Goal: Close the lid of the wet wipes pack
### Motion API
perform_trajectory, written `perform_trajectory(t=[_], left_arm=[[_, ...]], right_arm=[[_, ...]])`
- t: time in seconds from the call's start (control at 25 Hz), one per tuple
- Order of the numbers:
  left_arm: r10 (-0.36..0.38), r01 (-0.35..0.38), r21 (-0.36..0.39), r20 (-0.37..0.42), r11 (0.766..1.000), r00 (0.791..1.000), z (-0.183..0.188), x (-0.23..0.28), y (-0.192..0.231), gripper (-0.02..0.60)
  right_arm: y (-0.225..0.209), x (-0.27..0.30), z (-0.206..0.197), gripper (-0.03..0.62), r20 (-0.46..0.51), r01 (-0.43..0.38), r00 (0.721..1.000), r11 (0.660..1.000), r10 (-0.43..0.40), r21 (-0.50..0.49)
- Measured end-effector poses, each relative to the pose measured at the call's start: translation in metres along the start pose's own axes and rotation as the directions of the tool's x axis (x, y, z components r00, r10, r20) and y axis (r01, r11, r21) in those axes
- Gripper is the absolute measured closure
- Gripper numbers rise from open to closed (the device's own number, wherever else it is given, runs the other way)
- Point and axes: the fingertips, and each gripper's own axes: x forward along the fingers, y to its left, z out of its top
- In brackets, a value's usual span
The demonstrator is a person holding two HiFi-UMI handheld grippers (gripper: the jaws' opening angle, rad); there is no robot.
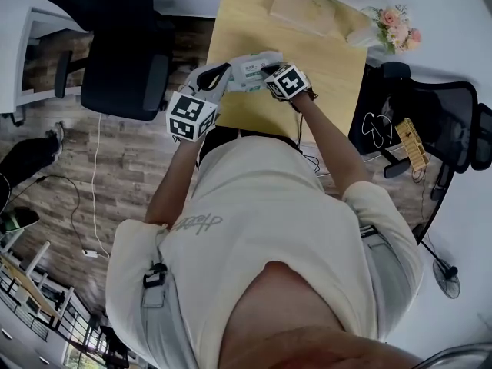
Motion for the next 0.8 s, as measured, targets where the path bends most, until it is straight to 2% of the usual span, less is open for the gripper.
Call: perform_trajectory(t=[0.12,0.36,0.6,0.8], left_arm=[[0.005,-0.005,-0.013,-0.002,1.0,1.0,-0.004,-0.003,0.003,0.565],[0.011,-0.011,-0.022,0.002,1.0,1.0,-0.006,-0.007,0.01,0.565],[0.015,-0.015,-0.03,0.0,0.999,1.0,-0.008,-0.009,0.02,0.565],[0.005,-0.005,-0.033,-0.008,0.999,1.0,-0.011,-0.006,0.023,0.565]], right_arm=[[0.005,0.003,0.009,0.591,0.012,-0.021,1.0,1.0,0.021,-0.019],[0.004,0.014,0.005,0.591,-0.015,-0.028,0.999,1.0,0.028,0.012],[0.004,0.02,0.004,0.591,-0.03,-0.01,1.0,1.0,0.01,-0.004],[0.002,0.022,0.003,0.591,-0.017,-0.003,1.0,1.0,0.003,0.028]])
